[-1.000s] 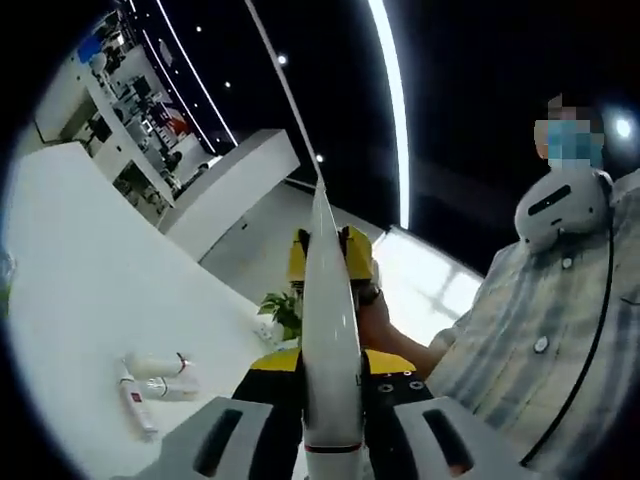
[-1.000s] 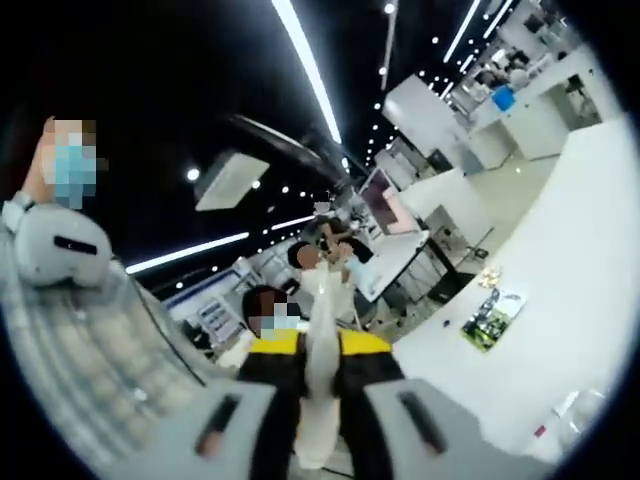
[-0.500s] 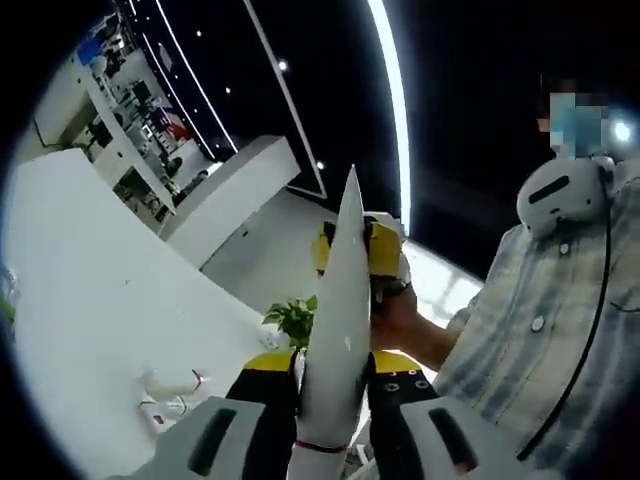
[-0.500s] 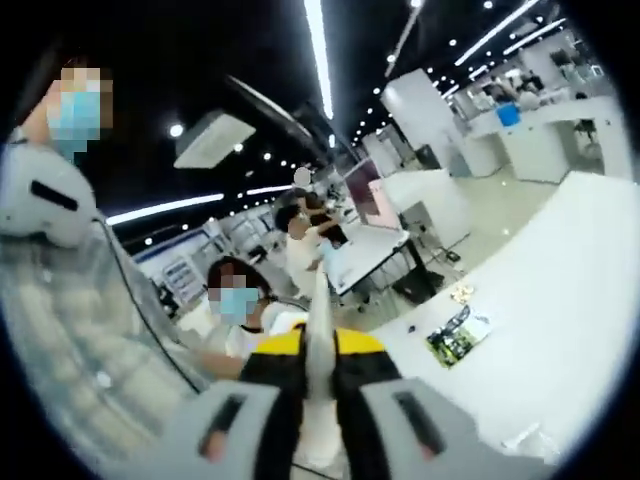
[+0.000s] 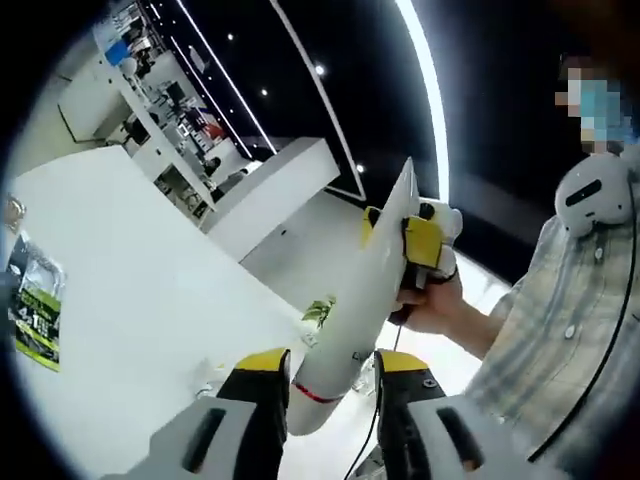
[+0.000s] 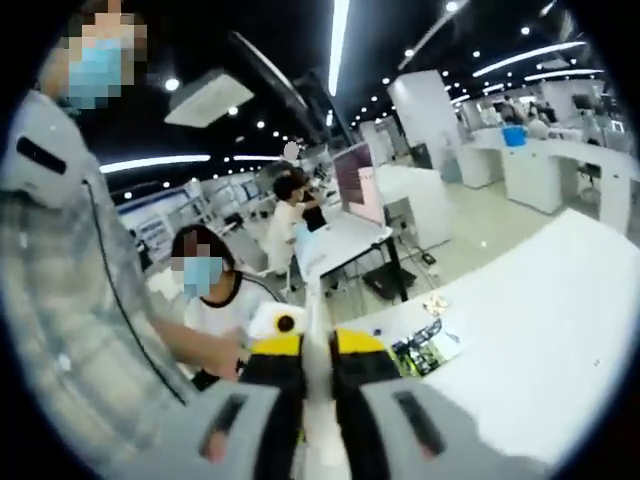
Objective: Arrange the skincare products in the storage area until every visible bottle or jar stands upright without overlapping.
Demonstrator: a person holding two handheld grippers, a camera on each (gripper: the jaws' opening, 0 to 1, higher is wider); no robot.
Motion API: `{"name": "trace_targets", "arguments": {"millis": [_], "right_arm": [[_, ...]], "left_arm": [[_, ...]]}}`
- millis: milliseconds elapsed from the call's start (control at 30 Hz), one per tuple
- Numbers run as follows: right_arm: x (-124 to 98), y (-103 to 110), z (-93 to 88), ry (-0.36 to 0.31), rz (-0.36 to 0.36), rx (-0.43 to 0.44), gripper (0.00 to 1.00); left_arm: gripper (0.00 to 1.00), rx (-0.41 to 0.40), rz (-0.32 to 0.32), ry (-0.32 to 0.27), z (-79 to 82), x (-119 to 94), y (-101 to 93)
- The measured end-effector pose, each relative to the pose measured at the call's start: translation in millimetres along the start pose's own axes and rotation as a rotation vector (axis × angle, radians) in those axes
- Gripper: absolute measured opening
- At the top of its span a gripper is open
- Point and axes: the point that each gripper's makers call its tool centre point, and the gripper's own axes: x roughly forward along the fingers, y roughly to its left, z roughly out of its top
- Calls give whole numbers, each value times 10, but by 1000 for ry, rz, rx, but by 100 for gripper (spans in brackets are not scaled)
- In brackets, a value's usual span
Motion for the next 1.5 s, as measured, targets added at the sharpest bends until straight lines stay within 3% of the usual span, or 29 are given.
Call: {"name": "trace_targets", "arguments": {"millis": [100, 200, 433, 767, 967, 1167, 1367, 1500], "right_arm": [[-13, -155, -100, 2, -53, 5, 8], [-44, -286, -211, 17, -99, -1, 8], [-81, -628, -363, 83, -185, -52, 8], [-95, -1229, -443, 104, -264, -186, 8], [-34, -1649, -662, 156, -320, -237, 8], [14, -1926, -797, 182, -325, -282, 8], [49, -2219, -899, 181, -334, -262, 8], [94, -2362, -965, 166, -321, -246, 9]], "left_arm": [[44, 24, 92, 1, 24, -62, 187], [50, 79, 88, 14, 23, -79, 205], [56, 88, 107, 37, -109, -185, 311], [54, 35, 96, 78, -303, -119, 318], [52, 66, 116, 41, -232, -99, 334], [52, 29, 120, 7, -202, -129, 326], [51, 37, 146, 41, -265, -179, 376], [50, 22, 173, 21, -207, -261, 432]]}}
